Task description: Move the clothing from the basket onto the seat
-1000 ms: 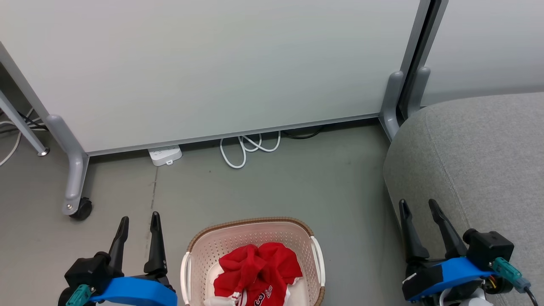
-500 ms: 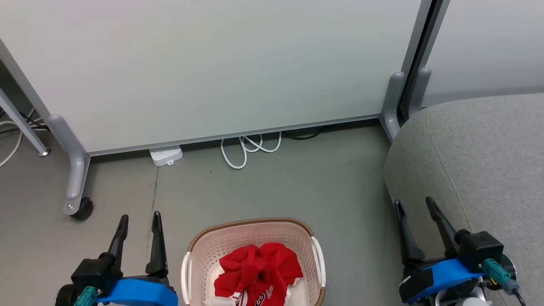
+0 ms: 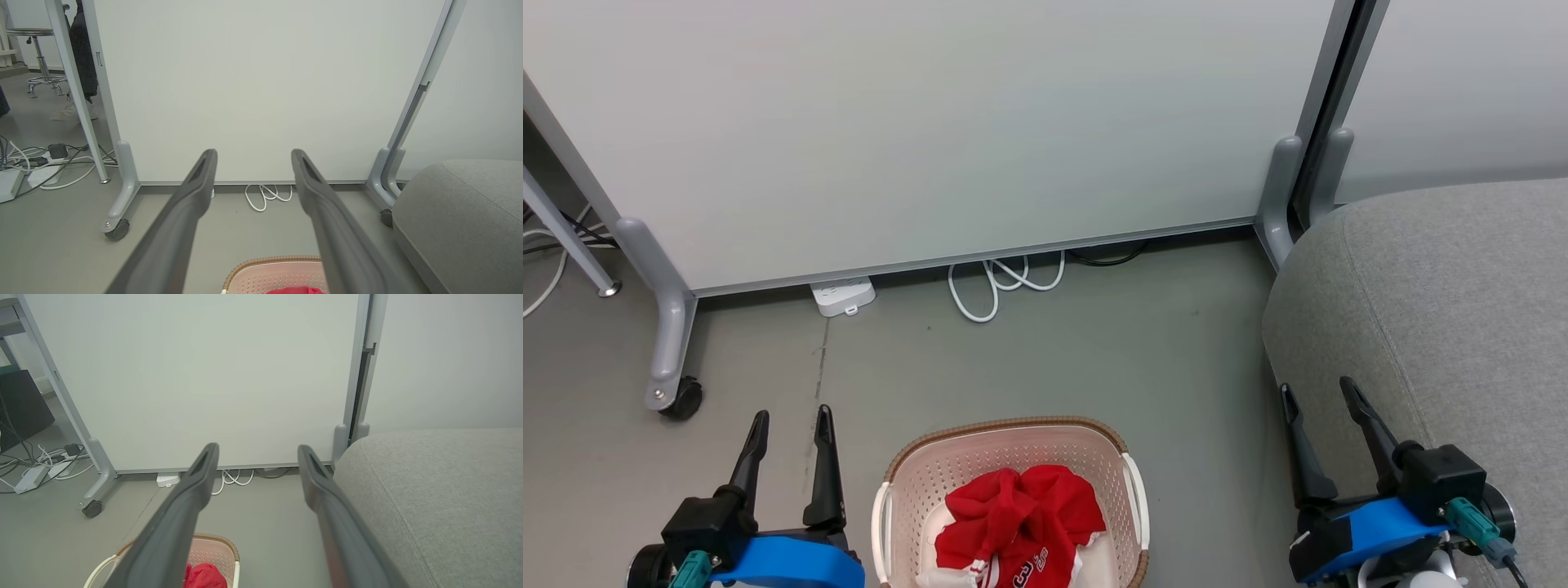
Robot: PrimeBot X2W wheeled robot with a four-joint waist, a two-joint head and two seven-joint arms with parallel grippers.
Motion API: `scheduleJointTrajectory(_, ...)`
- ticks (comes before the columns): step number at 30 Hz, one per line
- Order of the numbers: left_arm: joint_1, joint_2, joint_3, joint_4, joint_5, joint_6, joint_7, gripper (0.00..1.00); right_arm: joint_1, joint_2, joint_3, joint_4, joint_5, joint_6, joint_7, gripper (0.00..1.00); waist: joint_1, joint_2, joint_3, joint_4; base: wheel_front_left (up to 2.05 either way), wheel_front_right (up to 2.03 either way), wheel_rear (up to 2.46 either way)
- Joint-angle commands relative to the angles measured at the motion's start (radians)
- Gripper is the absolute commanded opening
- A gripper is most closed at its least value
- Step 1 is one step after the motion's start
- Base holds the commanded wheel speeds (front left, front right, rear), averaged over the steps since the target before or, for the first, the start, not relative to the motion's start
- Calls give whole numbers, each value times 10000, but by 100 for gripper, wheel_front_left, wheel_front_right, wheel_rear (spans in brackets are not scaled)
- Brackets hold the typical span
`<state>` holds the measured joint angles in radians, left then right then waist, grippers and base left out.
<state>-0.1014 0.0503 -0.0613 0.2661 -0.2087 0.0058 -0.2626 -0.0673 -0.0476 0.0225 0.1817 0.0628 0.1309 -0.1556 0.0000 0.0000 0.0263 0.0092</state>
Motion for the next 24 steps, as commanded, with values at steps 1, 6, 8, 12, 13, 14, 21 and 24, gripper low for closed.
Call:
scheduleJointTrajectory(1,16,24,74,-28,-48,-25,-35,100,-71,-47,5,-37,-3,-3,-48,100,0,0,3,-1,0,0,0)
scheduleJointTrajectory(6,35,19,70,-52,-44,-55,-35,100,-51,-47,-4,-42,-14,-3,-65,100,0,0,12,-1,0,0,0)
scheduleJointTrajectory(8,34,19,73,-63,-32,-46,-35,100,-51,-47,-2,-56,-3,-3,-57,100,0,0,32,-2,0,0,0)
scheduleJointTrajectory(12,7,17,30,-27,-6,-27,-35,100,-174,-47,64,-130,11,-3,-60,100,0,0,200,-66,0,0,0)
scheduleJointTrajectory(13,-11,16,16,4,-20,-44,-35,100,-199,-47,72,-149,11,-3,-69,100,0,0,259,-82,0,0,0)
scheduleJointTrajectory(14,-44,18,21,35,-56,-61,-33,100,-222,-47,95,-179,21,-3,-73,100,0,0,345,-104,0,0,0)
scheduleJointTrajectory(21,-417,44,-112,646,-156,-310,4,100,-677,-43,489,-267,154,-3,-218,100,0,0,1364,-605,0,0,0)
scheduleJointTrajectory(24,-807,107,-207,1106,-206,-446,206,100,-1092,-40,814,-300,152,-3,-308,100,0,0,1972,-940,0,0,0)
